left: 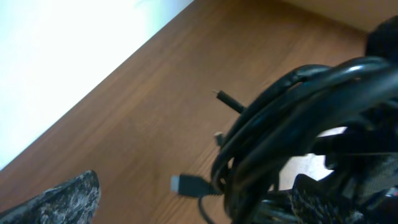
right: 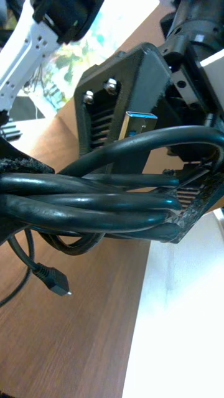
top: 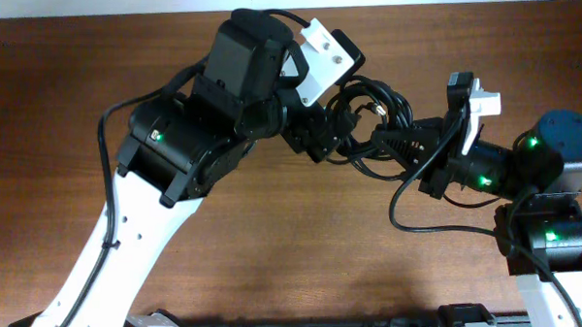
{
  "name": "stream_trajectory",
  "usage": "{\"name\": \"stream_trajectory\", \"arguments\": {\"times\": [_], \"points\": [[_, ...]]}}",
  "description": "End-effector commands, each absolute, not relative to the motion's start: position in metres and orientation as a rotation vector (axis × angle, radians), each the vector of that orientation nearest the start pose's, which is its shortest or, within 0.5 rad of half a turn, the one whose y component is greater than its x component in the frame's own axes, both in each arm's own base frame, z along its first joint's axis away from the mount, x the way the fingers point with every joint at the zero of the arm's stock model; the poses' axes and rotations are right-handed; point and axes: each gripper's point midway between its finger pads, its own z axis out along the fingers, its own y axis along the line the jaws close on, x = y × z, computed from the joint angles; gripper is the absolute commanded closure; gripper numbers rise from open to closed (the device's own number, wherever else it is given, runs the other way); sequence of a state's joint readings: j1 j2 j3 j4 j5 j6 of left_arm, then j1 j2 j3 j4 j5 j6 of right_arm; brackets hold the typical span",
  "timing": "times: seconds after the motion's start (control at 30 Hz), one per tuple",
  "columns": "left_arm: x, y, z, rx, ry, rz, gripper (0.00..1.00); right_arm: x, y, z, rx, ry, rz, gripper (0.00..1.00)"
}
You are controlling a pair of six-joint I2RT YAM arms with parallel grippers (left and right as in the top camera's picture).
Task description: Untangle cables
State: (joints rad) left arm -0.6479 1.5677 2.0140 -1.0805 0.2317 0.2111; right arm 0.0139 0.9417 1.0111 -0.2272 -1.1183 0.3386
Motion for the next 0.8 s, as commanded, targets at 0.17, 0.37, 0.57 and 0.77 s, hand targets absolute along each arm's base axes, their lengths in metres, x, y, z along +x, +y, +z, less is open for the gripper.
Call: {"name": "stream_trajectory", "arguments": {"times": [0.17,0.37,0.57,0.77], "points": [[0.284,-0.280,0.407,1.067,1.945,-0.596,0.01,0.243,0.161,0.398,-0.603,1.640,1.260,0.96],[0.289,-0.274,0.405,1.041,1.963,-0.541,0.02,0.243,0.161,0.406,-0.608,1.609,1.259,0.96],[0.289,-0.273,0.404,1.042,1.969,-0.538,0.37,0.243,0.161,0.407,-0.611,1.602,1.256,0.96],[0.288,-0.274,0.404,1.044,1.967,-0.543,0.38,0.238,0.163,0.413,-0.638,1.579,1.281,0.96]]}}
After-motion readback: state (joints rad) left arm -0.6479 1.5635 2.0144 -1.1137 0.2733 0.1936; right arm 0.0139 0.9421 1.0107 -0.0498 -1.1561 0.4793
